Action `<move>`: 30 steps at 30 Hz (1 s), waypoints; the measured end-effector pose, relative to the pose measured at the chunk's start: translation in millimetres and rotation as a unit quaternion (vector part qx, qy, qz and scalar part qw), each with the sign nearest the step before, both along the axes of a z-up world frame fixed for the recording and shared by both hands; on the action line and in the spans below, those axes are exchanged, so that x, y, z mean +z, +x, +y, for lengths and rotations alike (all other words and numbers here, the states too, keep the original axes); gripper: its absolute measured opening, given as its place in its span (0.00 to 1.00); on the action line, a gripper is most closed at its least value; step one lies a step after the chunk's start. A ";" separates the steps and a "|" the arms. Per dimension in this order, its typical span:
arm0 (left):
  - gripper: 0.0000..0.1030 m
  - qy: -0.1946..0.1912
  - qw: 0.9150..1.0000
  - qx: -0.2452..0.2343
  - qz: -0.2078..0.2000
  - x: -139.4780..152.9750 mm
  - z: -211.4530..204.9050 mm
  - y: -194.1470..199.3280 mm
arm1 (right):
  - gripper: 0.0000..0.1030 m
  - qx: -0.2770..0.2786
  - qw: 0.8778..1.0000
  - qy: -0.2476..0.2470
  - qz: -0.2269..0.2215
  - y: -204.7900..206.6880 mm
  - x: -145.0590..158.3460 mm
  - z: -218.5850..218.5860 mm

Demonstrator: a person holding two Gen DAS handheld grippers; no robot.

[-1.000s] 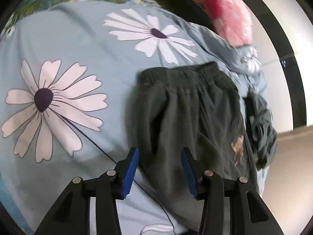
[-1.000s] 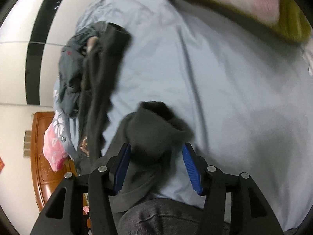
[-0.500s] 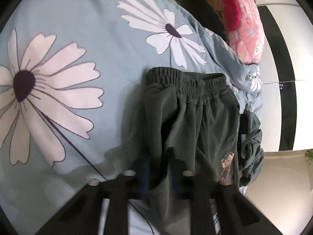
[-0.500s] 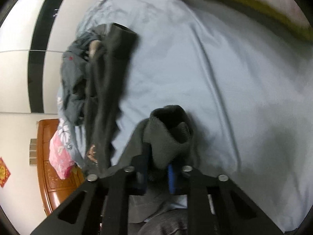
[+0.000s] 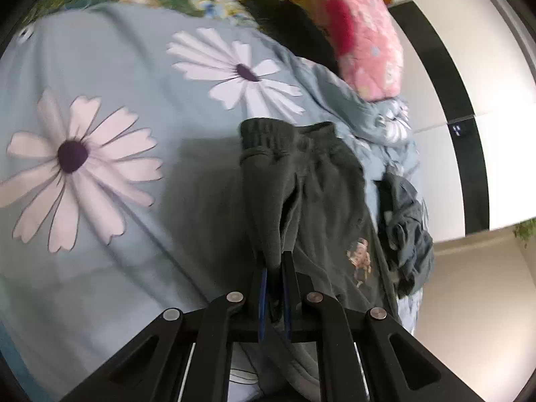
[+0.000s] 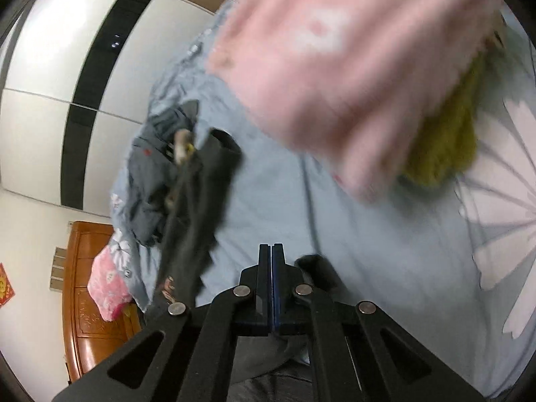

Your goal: Fold clothes

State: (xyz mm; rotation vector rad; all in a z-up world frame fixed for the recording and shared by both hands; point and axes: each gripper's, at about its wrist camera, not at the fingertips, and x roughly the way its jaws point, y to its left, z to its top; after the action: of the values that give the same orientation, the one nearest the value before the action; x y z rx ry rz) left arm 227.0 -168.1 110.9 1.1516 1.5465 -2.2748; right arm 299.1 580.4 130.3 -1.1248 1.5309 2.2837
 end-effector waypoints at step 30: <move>0.43 0.001 0.998 -0.013 -0.065 -31.6 -8.3 -8.8 | 0.39 0.086 0.988 -0.076 -0.101 -8.8 -52.3 -64.5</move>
State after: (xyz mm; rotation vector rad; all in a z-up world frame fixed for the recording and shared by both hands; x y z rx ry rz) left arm 218.2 -176.4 79.3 1.2990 1.4942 -2.1674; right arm 290.3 515.9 78.0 -1.5327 1.6052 2.1039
